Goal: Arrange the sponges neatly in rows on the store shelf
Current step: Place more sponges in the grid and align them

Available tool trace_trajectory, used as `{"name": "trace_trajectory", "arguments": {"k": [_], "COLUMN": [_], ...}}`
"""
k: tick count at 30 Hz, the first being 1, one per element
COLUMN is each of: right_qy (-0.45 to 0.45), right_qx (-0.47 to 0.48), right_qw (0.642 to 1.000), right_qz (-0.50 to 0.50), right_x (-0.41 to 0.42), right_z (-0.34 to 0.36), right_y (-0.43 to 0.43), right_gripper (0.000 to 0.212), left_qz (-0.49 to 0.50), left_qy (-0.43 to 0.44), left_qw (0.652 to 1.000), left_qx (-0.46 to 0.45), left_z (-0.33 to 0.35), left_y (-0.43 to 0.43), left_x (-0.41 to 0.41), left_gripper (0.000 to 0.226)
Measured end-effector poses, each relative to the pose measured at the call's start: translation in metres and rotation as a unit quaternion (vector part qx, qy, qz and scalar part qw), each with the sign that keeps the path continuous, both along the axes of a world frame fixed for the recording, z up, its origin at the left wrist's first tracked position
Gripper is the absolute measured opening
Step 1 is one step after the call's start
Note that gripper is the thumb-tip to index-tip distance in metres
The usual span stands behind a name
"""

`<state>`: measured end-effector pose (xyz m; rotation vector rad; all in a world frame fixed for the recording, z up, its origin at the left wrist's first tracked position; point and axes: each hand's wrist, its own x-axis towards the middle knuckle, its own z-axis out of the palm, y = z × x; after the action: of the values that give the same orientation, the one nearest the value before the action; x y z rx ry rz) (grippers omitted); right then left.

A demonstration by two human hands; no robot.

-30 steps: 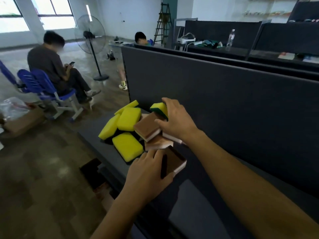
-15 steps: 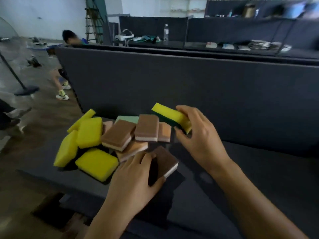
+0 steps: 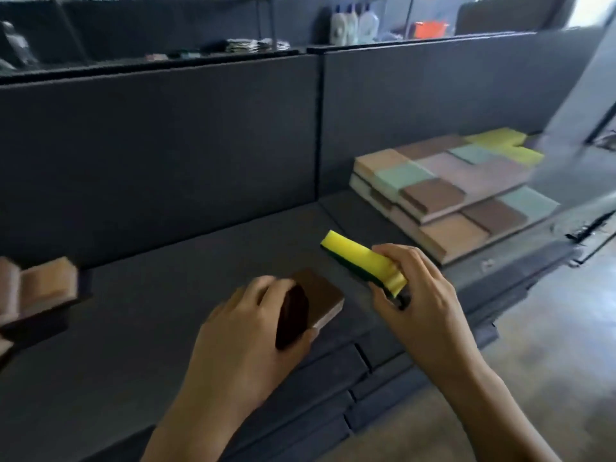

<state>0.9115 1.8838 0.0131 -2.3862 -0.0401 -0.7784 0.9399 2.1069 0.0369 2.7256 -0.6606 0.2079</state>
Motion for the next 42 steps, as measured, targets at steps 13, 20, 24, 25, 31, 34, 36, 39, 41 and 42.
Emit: {"name": "trace_trajectory", "arguments": {"k": [13, 20, 24, 25, 31, 34, 36, 39, 41, 42], "right_qy": [-0.015, -0.007, -0.010, -0.013, -0.024, -0.026, -0.027, -0.024, -0.020, -0.015], "right_qx": [-0.047, -0.030, -0.037, -0.039, -0.050, -0.051, -0.048, -0.041, -0.039, -0.039], "right_qw": [0.991, 0.990, 0.989, 0.989, 0.990, 0.991, 0.991, 0.993, 0.995, 0.996], "right_qz": [-0.127, -0.139, -0.141, -0.141, -0.128, -0.125, -0.120, -0.106, -0.094, -0.085], "right_x": [-0.100, -0.098, -0.079, -0.071, -0.016, 0.008, 0.019, 0.031, 0.037, 0.039], "right_z": [-0.012, -0.014, -0.012, -0.010, -0.004, -0.005, -0.005, -0.002, 0.004, 0.007], "right_y": [-0.264, -0.331, -0.358, -0.365, -0.409, -0.425, -0.435, -0.452, -0.466, -0.473], "right_gripper": [0.049, 0.051, 0.050, 0.050, 0.049, 0.049, 0.050, 0.050, 0.048, 0.047], "left_qz": [-0.134, -0.148, -0.152, -0.149, -0.141, -0.144, -0.138, -0.119, -0.108, -0.101], "left_qy": [0.019, 0.008, -0.011, -0.014, -0.009, 0.022, 0.033, 0.022, 0.007, -0.001], "left_qw": [0.990, 0.988, 0.988, 0.988, 0.990, 0.989, 0.990, 0.993, 0.994, 0.995], "left_qx": [-0.027, -0.032, -0.031, -0.030, -0.025, -0.026, -0.013, 0.003, 0.004, 0.008], "left_z": [-0.005, 0.001, 0.005, 0.006, 0.008, 0.006, 0.003, 0.000, 0.000, 0.000], "left_y": [-0.278, -0.348, -0.378, -0.385, -0.423, -0.439, -0.449, -0.464, -0.473, -0.477], "left_x": [-0.038, -0.029, -0.005, 0.003, 0.057, 0.078, 0.087, 0.093, 0.095, 0.094], "left_gripper": [0.060, 0.061, 0.066, 0.066, 0.070, 0.076, 0.073, 0.066, 0.062, 0.061]}}
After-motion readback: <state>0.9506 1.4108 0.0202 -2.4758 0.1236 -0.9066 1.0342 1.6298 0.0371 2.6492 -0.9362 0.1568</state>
